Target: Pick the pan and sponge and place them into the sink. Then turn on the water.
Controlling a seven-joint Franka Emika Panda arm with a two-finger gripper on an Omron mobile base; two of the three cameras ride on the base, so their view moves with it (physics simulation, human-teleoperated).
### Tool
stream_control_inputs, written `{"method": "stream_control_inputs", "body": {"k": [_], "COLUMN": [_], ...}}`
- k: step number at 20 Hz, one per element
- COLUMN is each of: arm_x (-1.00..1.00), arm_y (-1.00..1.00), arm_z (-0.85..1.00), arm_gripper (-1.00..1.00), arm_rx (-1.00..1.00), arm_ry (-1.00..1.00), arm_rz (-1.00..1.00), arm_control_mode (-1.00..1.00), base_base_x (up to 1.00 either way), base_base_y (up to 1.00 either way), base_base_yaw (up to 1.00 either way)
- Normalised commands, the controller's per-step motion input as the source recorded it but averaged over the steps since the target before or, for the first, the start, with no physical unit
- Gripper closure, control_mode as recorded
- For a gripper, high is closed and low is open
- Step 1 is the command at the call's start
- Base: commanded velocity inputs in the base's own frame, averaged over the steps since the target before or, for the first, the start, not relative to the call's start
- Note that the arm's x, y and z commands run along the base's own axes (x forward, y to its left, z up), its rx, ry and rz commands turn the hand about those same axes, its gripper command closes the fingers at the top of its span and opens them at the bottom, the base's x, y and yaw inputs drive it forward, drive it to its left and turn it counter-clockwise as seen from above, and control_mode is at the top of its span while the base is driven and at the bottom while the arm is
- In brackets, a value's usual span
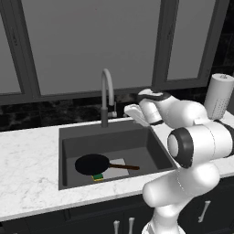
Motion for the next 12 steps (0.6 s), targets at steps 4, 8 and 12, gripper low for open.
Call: {"method": "stream_control_inputs", "body": {"k": [4, 8, 12], "arm_x": [0.28, 0.22, 0.26], "arm_y": [0.09, 0.04, 0.07], "arm_z": [-0.04, -0.01, -0.05], "arm_gripper": [-1.00, -1.00, -1.00], "arm_rx": [0.00, 0.00, 0.01], "arm_ry": [0.00, 0.00, 0.00], "arm_rz": [0.00, 0.00, 0.00], "arm_control_mode": [-1.00, -1.00, -1.00], "base_base_x": [0.00, 0.00, 0.00], "base_base_y": [0.00, 0.00, 0.00], "base_base_yaw": [0.00, 0.00, 0.00]}}
